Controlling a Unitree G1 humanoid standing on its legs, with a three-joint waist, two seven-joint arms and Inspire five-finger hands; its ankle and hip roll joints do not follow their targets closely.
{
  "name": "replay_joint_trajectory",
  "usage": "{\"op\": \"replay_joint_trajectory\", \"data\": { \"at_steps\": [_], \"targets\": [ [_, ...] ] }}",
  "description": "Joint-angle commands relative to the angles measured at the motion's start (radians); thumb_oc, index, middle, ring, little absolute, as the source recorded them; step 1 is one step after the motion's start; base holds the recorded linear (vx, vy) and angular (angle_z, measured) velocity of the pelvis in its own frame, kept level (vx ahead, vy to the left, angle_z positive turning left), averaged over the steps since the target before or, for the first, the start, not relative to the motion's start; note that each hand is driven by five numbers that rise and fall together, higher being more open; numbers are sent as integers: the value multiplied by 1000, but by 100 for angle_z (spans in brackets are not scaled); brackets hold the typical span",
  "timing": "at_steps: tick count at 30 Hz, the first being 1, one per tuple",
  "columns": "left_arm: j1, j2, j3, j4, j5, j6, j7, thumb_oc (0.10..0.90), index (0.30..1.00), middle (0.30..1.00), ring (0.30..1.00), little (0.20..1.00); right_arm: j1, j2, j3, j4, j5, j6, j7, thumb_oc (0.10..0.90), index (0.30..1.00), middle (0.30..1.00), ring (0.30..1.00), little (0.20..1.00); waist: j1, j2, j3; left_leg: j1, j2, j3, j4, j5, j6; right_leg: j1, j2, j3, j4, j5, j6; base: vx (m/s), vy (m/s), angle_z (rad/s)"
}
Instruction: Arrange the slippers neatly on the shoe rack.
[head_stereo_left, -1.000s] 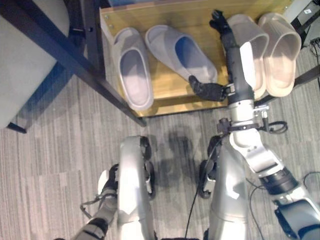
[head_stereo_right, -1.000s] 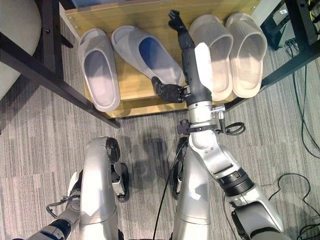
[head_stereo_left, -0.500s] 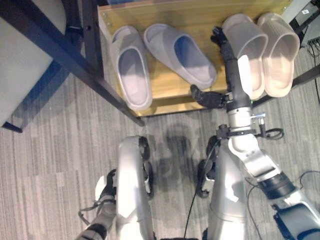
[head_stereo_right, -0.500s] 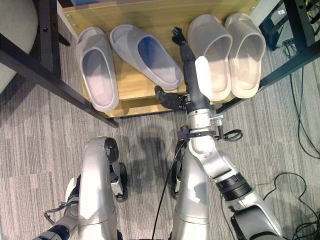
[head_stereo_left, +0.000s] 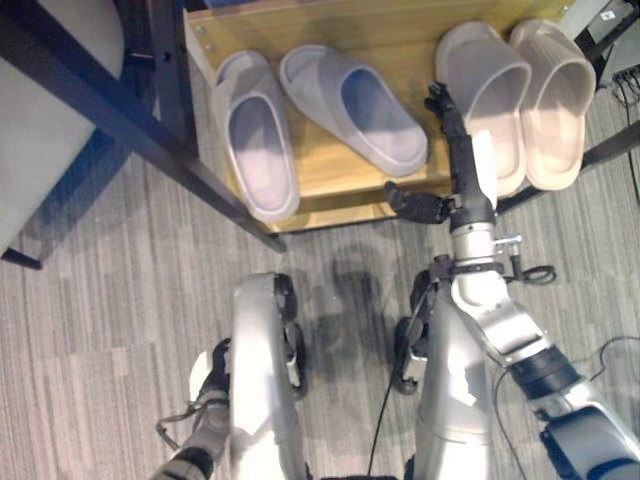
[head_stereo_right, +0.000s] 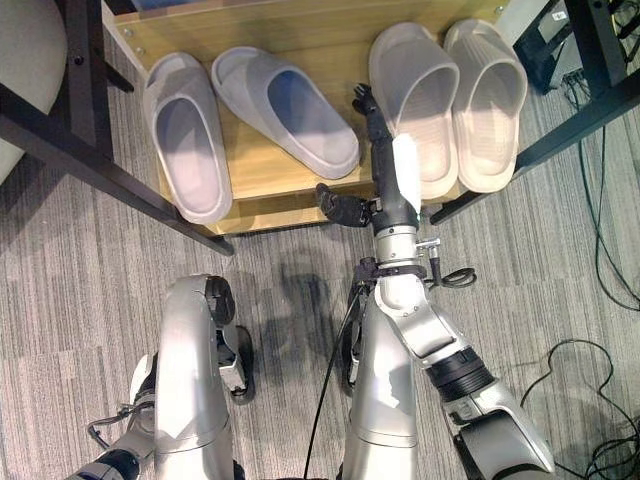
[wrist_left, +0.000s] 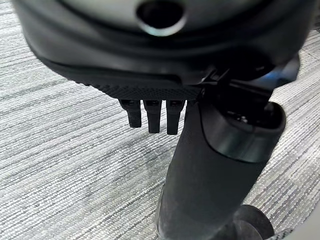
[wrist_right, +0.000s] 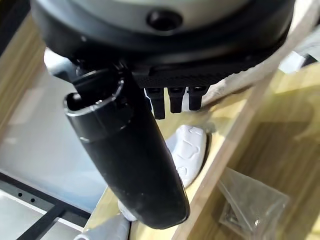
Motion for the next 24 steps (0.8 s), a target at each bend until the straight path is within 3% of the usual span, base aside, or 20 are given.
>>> {"op": "replay_joint_trajectory", "data": {
  "at_steps": [1, 7, 17, 21, 24],
  "targets": [
    [48, 26, -14, 47, -4, 0, 31, 800, 900, 900, 900, 900, -41, 15, 10, -206, 127, -140, 58, 800, 900, 900, 900, 900, 46, -19, -28, 28, -35, -48, -55, -25, 72, 28, -10, 54, -69, 21, -120, 0, 0, 0],
    [52, 26, 5, 51, -16, 3, 17, 800, 900, 900, 900, 900, -7, -16, 73, -337, 176, -151, 174, 800, 900, 900, 900, 900, 47, -22, -28, 28, -36, -52, -55, -25, 69, 28, -11, 53, -69, 20, -118, 0, 0, 0],
    [69, 25, 22, 60, -13, -1, -1, 800, 900, 900, 900, 900, 37, -51, 116, -494, 195, -180, 266, 800, 900, 900, 900, 900, 44, -24, -28, 28, -33, -57, -54, -25, 65, 28, -10, 51, -71, 17, -115, 0, 0, 0],
    [72, 19, 21, 62, -9, -5, -2, 800, 900, 900, 900, 900, 49, -65, 109, -518, 179, -191, 267, 800, 900, 900, 900, 900, 43, -23, -28, 28, -33, -58, -53, -25, 63, 28, -11, 50, -71, 14, -114, 0, 0, 0],
    [70, 12, 22, 73, 1, 0, 32, 800, 900, 900, 900, 900, 51, -47, 96, -494, 108, -193, 197, 800, 900, 900, 900, 900, 42, -20, -28, 28, -33, -61, -52, -24, 65, 28, -9, 52, -68, 13, -115, 0, 0, 0]
  ]
}}
